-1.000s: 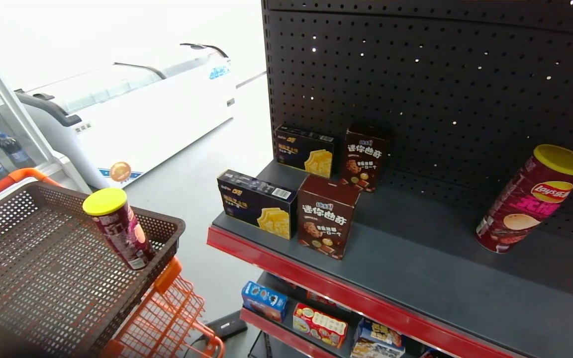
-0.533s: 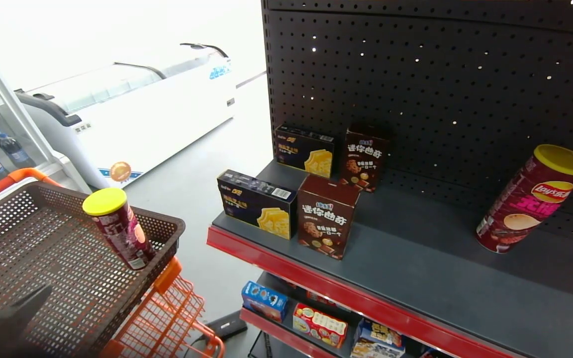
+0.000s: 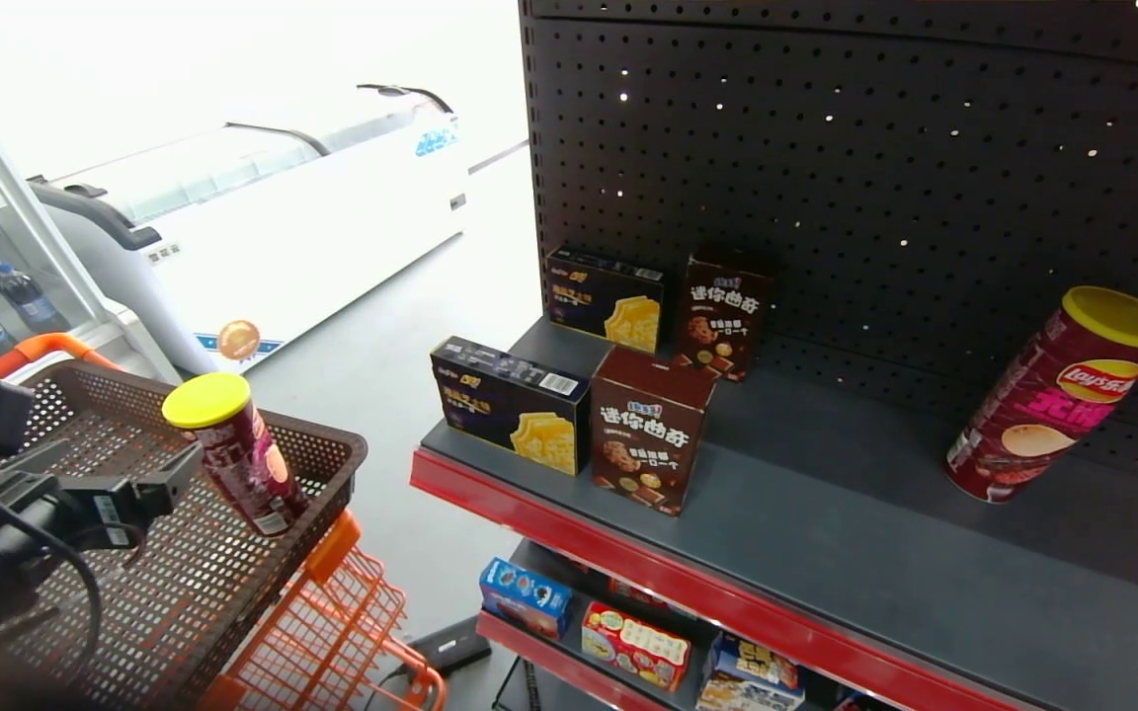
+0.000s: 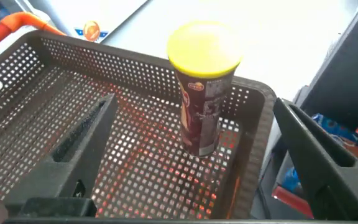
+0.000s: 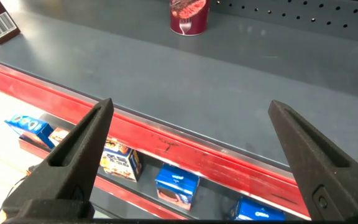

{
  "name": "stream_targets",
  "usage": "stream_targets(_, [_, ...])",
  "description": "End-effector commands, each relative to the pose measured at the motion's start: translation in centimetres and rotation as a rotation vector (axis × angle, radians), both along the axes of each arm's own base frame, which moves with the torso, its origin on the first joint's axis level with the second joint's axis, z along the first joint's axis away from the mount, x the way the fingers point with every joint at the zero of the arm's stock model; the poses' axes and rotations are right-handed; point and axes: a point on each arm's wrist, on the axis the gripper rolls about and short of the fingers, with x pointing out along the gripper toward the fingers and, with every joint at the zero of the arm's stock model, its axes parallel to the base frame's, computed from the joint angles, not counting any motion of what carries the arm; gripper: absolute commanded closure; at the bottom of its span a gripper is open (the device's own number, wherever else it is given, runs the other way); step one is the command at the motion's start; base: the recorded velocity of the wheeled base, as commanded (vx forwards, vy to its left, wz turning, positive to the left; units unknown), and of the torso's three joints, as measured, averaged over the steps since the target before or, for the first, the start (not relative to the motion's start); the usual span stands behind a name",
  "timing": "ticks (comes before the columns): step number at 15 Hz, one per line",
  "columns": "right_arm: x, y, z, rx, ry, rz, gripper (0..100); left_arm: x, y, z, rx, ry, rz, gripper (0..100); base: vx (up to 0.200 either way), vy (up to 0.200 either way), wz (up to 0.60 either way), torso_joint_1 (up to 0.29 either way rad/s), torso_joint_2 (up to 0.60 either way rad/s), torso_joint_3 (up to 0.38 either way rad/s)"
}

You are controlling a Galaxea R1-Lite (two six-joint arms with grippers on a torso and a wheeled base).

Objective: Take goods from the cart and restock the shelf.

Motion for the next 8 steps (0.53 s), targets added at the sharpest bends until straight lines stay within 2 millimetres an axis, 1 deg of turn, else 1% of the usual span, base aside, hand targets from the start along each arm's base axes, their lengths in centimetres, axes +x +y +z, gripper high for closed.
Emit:
stream_targets(1, [0.0,0.0,0.0,0.000,0.001,0.001,0,3.5,1.0,-4.2,-0.003,0.109,0.003,0,0.000,0.000,0.00,0.000,0.00,0.000])
stream_targets(4, [0.0,0.0,0.0,0.000,0.001,0.001,0,5.6,1.8,-5.2,0.032,0.106,0.007,0,0.000,0.000,0.00,0.000,0.00,0.000])
stream_targets(6, [0.0,0.0,0.0,0.000,0.001,0.001,0,7.2,2.4,-5.4,0.038,0.090,0.015,0,0.000,0.000,0.00,0.000,0.00,0.000])
stream_targets(7, [0.0,0.0,0.0,0.000,0.001,0.001,0,7.5,2.5,-5.5,0.038,0.087,0.015,0,0.000,0.000,0.00,0.000,0.00,0.000])
stream_targets(8, [0.0,0.0,0.0,0.000,0.001,0.001,0,8.9,2.9,-5.7,0.044,0.065,0.016,0,0.000,0.000,0.00,0.000,0.00,0.000])
